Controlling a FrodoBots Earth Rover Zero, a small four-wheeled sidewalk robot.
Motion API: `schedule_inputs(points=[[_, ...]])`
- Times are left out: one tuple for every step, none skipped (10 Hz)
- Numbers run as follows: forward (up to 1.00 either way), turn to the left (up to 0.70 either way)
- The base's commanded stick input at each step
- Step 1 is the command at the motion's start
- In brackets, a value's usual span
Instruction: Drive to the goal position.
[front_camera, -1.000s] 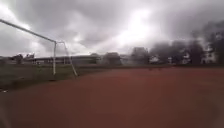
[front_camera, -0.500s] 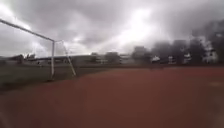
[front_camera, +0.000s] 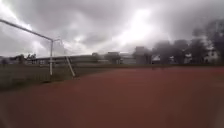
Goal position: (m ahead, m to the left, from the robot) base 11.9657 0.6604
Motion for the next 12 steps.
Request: schedule_inputs(points=[[0.70, 0.00], [0.70, 0.00], [0.70, 0.00], [0.70, 0.00], [0.70, 0.00], [0.70, 0.00], [0.70, 0.00], [0.70, 0.00], [0.70, 0.00], [0.70, 0.00], [0.70, 0.00], [0.70, 0.00]])
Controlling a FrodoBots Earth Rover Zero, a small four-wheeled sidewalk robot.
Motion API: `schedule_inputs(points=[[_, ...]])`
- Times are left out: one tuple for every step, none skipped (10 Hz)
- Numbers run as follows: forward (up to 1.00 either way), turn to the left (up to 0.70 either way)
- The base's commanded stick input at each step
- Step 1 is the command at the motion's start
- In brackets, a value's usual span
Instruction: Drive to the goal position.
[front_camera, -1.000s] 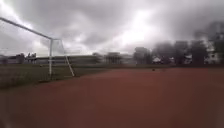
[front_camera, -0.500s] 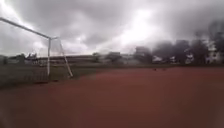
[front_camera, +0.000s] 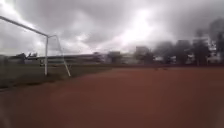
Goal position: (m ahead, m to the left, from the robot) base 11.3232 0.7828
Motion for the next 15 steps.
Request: schedule_inputs(points=[[0.70, 0.00], [0.70, 0.00], [0.70, 0.00], [0.70, 0.00], [0.70, 0.00], [0.70, 0.00], [0.70, 0.00], [0.70, 0.00], [0.70, 0.00], [0.70, 0.00], [0.70, 0.00], [0.70, 0.00], [0.70, 0.00], [0.70, 0.00], [0.70, 0.00]])
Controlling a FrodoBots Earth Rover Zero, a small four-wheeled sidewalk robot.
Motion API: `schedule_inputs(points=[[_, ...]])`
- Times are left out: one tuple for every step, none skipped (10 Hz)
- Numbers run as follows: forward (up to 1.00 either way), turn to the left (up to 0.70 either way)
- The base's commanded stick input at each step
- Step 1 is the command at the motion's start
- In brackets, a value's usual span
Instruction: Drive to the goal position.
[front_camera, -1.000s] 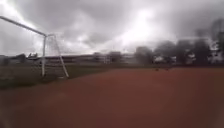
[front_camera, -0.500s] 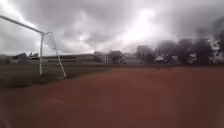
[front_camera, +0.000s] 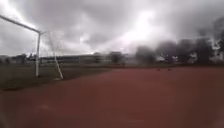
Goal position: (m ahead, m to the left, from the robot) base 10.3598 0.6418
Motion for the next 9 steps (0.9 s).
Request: schedule_inputs(points=[[0.70, 0.00], [0.70, 0.00], [0.70, 0.00], [0.70, 0.00], [0.70, 0.00], [0.70, 0.00], [0.70, 0.00], [0.70, 0.00], [0.70, 0.00]])
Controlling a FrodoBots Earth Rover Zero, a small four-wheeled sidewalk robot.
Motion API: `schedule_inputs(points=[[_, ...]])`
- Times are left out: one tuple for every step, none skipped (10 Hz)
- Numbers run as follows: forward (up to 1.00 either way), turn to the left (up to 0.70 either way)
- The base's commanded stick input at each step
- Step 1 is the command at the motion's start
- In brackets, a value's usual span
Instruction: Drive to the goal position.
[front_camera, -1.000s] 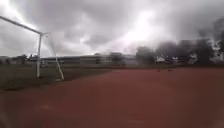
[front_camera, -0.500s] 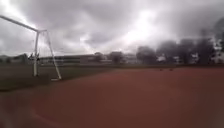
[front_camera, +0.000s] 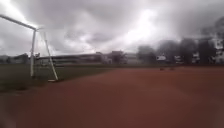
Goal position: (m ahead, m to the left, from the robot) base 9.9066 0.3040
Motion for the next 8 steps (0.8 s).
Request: schedule_inputs(points=[[0.70, 0.00], [0.70, 0.00], [0.70, 0.00], [0.70, 0.00], [0.70, 0.00], [0.70, 0.00], [0.70, 0.00], [0.70, 0.00]])
